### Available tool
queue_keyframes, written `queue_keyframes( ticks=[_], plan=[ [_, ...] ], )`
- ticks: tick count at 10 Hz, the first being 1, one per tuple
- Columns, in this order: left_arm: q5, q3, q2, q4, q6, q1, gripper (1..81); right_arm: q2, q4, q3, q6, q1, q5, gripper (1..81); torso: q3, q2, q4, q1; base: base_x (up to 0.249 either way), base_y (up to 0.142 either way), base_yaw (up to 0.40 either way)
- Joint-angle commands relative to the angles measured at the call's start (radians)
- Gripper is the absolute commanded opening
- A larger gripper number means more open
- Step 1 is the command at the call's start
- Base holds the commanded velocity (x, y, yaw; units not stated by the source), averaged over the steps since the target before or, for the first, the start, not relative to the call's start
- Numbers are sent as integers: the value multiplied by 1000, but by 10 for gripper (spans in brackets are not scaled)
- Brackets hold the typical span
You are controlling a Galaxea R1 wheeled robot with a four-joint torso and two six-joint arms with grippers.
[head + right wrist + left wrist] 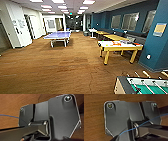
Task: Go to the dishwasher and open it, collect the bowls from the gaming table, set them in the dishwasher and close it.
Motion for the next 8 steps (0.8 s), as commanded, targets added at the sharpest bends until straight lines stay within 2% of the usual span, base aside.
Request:
queue_keyframes(
  ticks=[1, 4, 8],
  plan=[
    [56, 4, -8, -8, 4, -47, 811, -4, -11, 7, -4, 38, -44, 811, 0, 0, 0, 1, 178, 65, 0],
    [56, 4, -8, -8, 4, -47, 811, -4, -11, 7, -4, 38, -44, 811, 0, 0, 0, 1, 176, 65, 0],
    [56, 4, -8, -8, 4, -47, 811, -4, -11, 7, -4, 38, -44, 811, 0, 0, 0, 1, 175, 0, 0]
  ],
)
